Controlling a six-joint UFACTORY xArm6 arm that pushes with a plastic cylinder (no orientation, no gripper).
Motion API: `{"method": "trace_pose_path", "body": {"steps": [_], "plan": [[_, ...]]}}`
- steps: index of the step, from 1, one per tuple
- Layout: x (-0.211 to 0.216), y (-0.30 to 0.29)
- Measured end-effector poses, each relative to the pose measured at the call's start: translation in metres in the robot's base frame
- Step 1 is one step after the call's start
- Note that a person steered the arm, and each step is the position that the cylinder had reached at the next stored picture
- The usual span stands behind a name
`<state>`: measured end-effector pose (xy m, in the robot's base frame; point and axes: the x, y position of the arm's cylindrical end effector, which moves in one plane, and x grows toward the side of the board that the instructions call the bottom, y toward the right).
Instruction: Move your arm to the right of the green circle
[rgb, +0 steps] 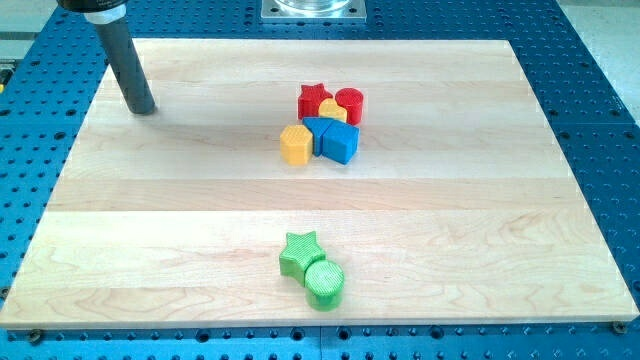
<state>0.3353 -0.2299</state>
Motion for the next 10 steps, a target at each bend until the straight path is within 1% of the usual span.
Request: {"method": "trace_pose_path", "body": {"steps": [2,3,4,5,6,8,10], "plan": [[0.0,-0.002],[0.007,-0.002],[0.067,-0.018],[0.128,0.012],[0.172,0.075],[0.18,0.149],[0.175,0.158]]}}
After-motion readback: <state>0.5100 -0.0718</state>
